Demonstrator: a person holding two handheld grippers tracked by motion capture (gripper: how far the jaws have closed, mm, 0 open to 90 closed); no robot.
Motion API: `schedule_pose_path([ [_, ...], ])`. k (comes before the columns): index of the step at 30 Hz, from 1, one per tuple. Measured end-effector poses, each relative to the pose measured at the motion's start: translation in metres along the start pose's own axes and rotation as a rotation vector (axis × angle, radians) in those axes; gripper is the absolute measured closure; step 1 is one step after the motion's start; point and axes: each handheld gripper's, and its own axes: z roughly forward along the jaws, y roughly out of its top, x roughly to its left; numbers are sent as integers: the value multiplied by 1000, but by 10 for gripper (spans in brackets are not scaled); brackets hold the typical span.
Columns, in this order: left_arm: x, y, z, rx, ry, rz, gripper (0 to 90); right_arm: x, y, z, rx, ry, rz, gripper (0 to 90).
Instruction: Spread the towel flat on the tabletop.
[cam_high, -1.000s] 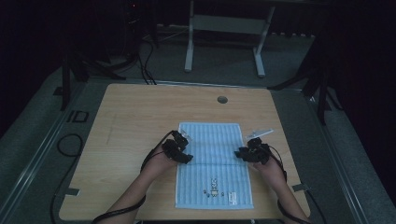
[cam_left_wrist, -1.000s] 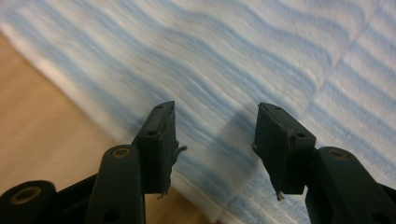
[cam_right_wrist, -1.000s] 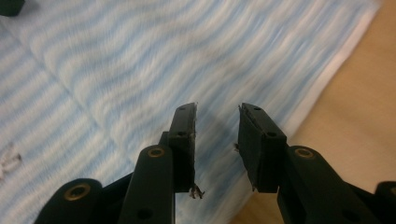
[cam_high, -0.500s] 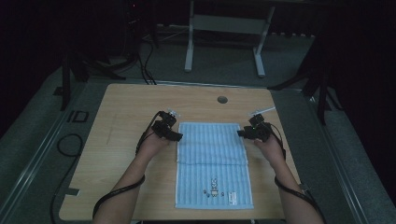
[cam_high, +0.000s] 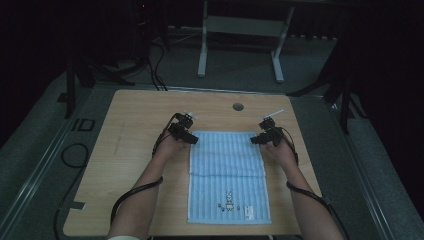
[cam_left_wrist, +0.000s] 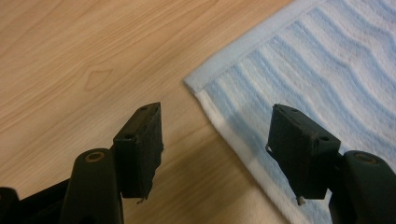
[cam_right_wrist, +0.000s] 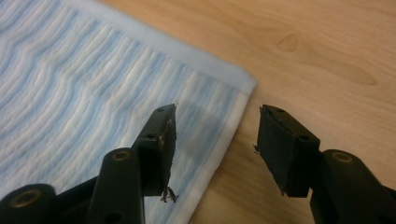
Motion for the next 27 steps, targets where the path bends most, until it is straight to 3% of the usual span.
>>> schedule_pose_path([
  [3, -2, 2, 6, 2, -5, -7, 354, -3, 3, 3, -5, -4, 21, 458],
  [7, -7, 3, 14, 22, -18, -3, 354, -3, 5, 10, 14, -19, 15, 467],
  [10, -10, 4, 16, 10, -24, -7, 379, -2, 4, 15, 29, -25, 1, 498],
  [15, -13, 3, 16, -8, -28, -4, 442, 4, 5, 16, 29, -23, -39, 632],
  [18, -17, 5, 15, -1, -44, 4, 586, 9, 7, 16, 36, -14, -59, 768],
  [20, -23, 5, 13, 10, -70, 30, 736, 13, 7, 16, 43, -4, -65, 841],
  [22, -27, 5, 7, -12, -67, 52, 842, 17, 9, 13, 49, -9, -86, 864],
  [23, -26, 6, 3, -31, -79, 41, 853, 19, 10, 10, 43, -21, -101, 867],
  [25, -24, 9, -8, -65, -89, 34, 859, 18, 14, 1, 11, -5, -85, 870],
  [26, -21, 16, -22, -99, -112, 27, 860, 16, 21, -11, -22, -1, -90, 871],
  [27, -21, 16, -22, -99, -112, 27, 864, 16, 21, -11, -22, -1, -90, 871],
])
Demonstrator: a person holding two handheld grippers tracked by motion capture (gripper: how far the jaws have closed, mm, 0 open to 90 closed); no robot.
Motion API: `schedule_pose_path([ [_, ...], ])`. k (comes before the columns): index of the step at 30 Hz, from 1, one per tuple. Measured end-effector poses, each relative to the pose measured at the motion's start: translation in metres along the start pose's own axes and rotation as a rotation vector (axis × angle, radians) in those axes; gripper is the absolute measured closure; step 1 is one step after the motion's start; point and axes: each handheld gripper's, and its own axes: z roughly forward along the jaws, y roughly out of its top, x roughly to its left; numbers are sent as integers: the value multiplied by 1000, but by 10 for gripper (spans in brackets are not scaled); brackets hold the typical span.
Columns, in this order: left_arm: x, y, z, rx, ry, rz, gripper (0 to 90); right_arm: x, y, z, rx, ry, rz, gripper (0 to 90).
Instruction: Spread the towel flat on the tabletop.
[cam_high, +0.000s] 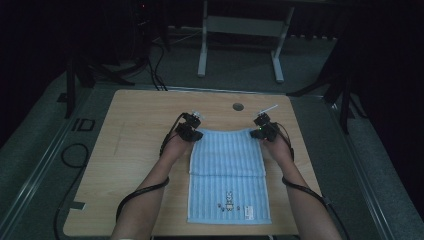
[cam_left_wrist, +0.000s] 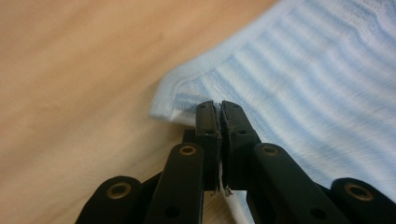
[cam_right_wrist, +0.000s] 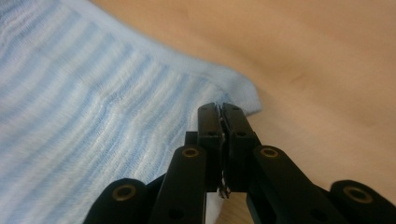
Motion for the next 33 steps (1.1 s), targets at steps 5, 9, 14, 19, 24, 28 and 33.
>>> schedule_pose_path([
  [5, 3, 27, -43, -83, 10, 9, 864, -8, 23, -44, -92, -26, -9, 871],
  [9, 2, 49, -84, -168, 16, 36, 864, -15, 39, -87, -174, -39, -4, 871],
  [14, -9, 61, -131, -268, -38, 57, 863, -14, 50, -141, -284, -33, -35, 871],
  [19, -23, 50, -151, -297, -64, 96, 862, -7, 31, -173, -382, 15, -32, 871],
  [24, -36, 14, -146, -260, -104, 145, 861, 10, -10, -178, -416, 85, -63, 871],
  [28, -49, -23, -131, -235, -131, 156, 861, 27, -53, -167, -399, 136, -89, 871],
  [33, -64, -59, -113, -193, -139, 158, 860, 42, -98, -143, -311, 156, -122, 871],
])
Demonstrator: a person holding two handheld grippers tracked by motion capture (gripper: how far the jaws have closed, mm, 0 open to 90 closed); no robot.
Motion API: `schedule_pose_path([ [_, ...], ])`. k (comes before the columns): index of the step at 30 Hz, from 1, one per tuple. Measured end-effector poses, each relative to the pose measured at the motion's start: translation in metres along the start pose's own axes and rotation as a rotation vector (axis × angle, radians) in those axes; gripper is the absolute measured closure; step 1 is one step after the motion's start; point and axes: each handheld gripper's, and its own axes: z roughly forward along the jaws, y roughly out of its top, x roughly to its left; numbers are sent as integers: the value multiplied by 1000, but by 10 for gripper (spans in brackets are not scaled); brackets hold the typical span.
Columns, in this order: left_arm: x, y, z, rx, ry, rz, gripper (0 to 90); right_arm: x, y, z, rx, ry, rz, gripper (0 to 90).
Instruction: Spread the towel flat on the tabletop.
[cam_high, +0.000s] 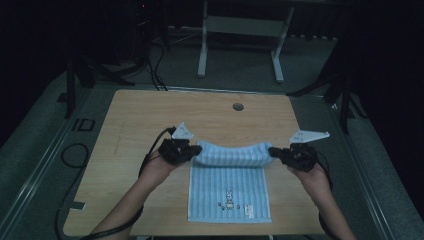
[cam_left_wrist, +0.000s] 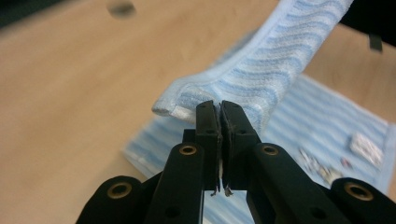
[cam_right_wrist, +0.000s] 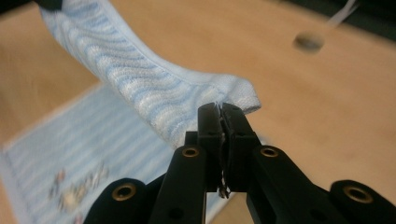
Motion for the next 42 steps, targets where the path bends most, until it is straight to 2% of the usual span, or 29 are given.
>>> schedule_pose_path([
  [1, -8, -13, 5, 8, 2, -2, 860, 0, 0, 0, 0, 0, 0, 871],
  [2, -12, -20, 7, 21, -6, 12, 855, 7, -22, 5, 28, 27, 8, 870],
  [4, -16, -33, 13, 32, -29, -5, 855, 9, -29, 7, 34, 32, 12, 871],
  [5, -17, -39, 16, 40, -32, -15, 855, 11, -42, 14, 47, 65, 46, 870],
  [6, -17, -44, 19, 49, -49, -29, 854, 12, -46, 17, 60, 61, 42, 871],
  [7, -15, -55, 27, 71, -56, -61, 854, 13, -53, 22, 76, 70, 57, 870],
  [8, -15, -55, 27, 71, -56, -61, 849, 12, -58, 25, 81, 85, 73, 870],
  [12, -15, -70, 41, 109, -69, -111, 848, 11, -72, 40, 112, 98, 108, 870],
  [14, -15, -71, 42, 101, -67, -118, 848, 11, -73, 42, 121, 96, 106, 870],
  [15, -15, -70, 42, 98, -64, -111, 849, 10, -73, 44, 126, 95, 110, 871],
  [17, -18, -67, 33, 47, -45, -99, 848, 10, -69, 40, 110, 87, 107, 871],
  [19, -25, -64, 19, 6, -26, -58, 835, 12, -62, 27, 66, 77, 100, 870],
  [20, -30, -65, 9, -14, -51, -42, 822, 17, -60, 17, 32, 74, 82, 869],
  [21, -37, -69, 0, -18, -108, -18, 796, 25, -61, 6, 9, 82, 53, 858],
  [22, -50, -82, -13, 24, -175, 19, 685, 37, -73, -16, 5, 221, 42, 750],
  [23, -50, -82, -13, 24, -175, 19, 644, 42, -83, -24, -2, 277, 47, 729],
  [24, -55, -98, -16, 75, -228, -16, 570, 45, -90, -28, -7, 275, 48, 669],
  [25, -56, -105, -15, 95, -216, -30, 512, 46, -101, -32, 23, 251, 66, 631],
  [26, -56, -105, -15, 95, -216, -30, 458, 46, -107, -32, 53, 220, 88, 625],
  [27, -55, -109, -13, 118, -205, -30, 458, 46, -107, -32, 53, 220, 88, 625],
  [28, -53, -113, -11, 133, -194, -40, 423, 45, -111, -32, 58, 191, 106, 615],
  [30, -49, -115, -9, 127, -186, -68, 407, 44, -114, -29, 54, 180, 127, 604],
  [32, -47, -113, -8, 117, -192, -54, 384, 46, -111, -22, 56, 144, 112, 593],
  [34, -49, -110, -6, 118, -194, -20, 384, 49, -106, -15, 73, 161, 87, 579],
  [36, -50, -106, -5, 121, -239, -30, 387, 50, -101, -9, 73, 188, 72, 584],
  [37, -51, -105, -4, 122, -230, -21, 415, 51, -99, -6, 78, 208, 76, 608],
  [39, -57, -106, -1, 141, -234, 10, 503, 54, -99, -1, 83, 244, 78, 633],
  [40, -59, -106, 1, 146, -217, 25, 558, 56, -99, 1, 90, 262, 75, 698],
  [42, -61, -108, 5, 151, -187, 12, 689, 60, -102, 4, 119, 241, 47, 770],
])
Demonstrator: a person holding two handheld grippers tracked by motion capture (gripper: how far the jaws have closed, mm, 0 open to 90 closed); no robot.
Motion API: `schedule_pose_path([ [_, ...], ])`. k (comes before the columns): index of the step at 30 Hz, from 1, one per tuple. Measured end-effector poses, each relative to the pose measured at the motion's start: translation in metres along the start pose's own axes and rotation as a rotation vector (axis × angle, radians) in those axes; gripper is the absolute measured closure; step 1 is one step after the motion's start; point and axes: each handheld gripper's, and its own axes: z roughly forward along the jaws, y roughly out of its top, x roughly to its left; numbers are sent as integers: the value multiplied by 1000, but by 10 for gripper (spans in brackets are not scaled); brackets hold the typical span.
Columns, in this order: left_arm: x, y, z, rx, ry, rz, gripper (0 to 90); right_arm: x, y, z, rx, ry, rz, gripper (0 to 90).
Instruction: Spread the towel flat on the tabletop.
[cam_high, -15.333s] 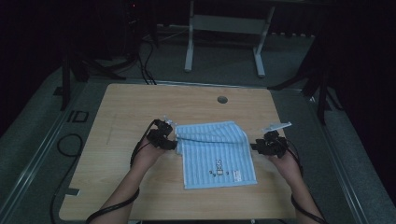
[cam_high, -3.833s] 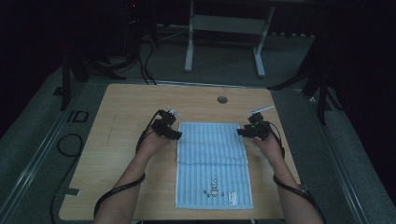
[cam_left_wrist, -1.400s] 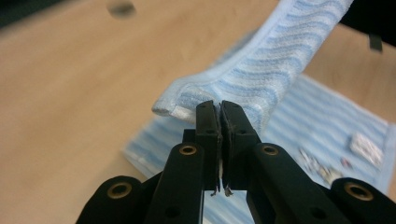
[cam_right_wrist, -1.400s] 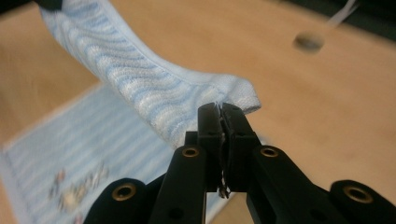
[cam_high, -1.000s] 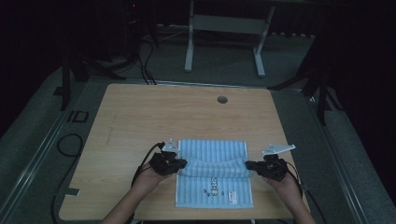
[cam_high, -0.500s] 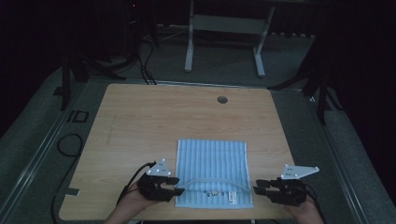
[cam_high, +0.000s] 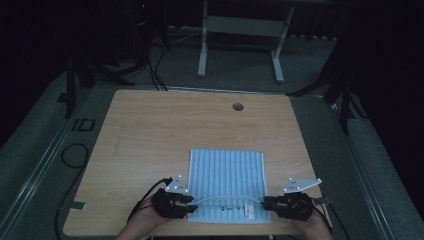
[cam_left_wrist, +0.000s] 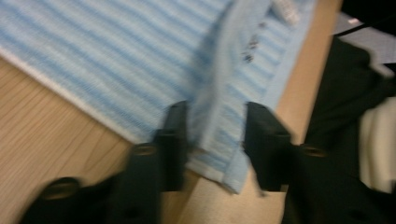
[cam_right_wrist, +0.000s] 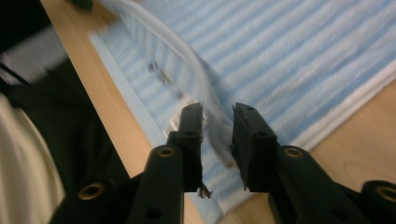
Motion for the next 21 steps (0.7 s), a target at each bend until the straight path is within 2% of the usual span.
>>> schedule_pose_path([
  [1, 1, 0, 1, -16, 5, -17, 721, 1, -1, 1, 16, -18, -13, 847],
  [2, 3, 0, 1, -26, -1, -30, 787, 2, -2, 1, 14, -35, -17, 867],
  [4, 4, 2, -1, -40, -2, -38, 829, 2, -2, -2, 14, -37, -12, 880],
  [5, 4, 3, -2, -47, -17, -38, 835, 2, -1, -3, 7, -45, -19, 882],
  [9, -2, 9, -11, -85, -15, -14, 836, 4, 4, -15, -41, -54, -27, 882],
  [11, -5, 10, -16, -113, 13, -5, 835, 6, 5, -22, -60, -52, -41, 881],
  [13, -8, 10, -19, -100, -30, 18, 833, 8, 4, -29, -81, -33, -37, 880],
  [14, -9, 8, -18, -78, -62, 24, 827, 10, 2, -31, -79, -38, -45, 879],
  [15, -10, 6, -16, -43, -117, 32, 804, 12, -1, -32, -75, -29, -41, 874],
  [16, -12, 3, -13, -24, -130, 43, 758, 13, -4, -33, -57, -15, -38, 870],
  [18, -16, -2, -9, 20, -137, 52, 623, 16, -14, -31, -23, 4, -31, 797],
  [20, -17, -3, -10, 8, -140, 42, 583, 16, -22, -31, -12, 7, -18, 714],
  [21, -16, -3, -12, 3, -130, 40, 564, 14, -24, -32, -16, 4, -8, 705],
])
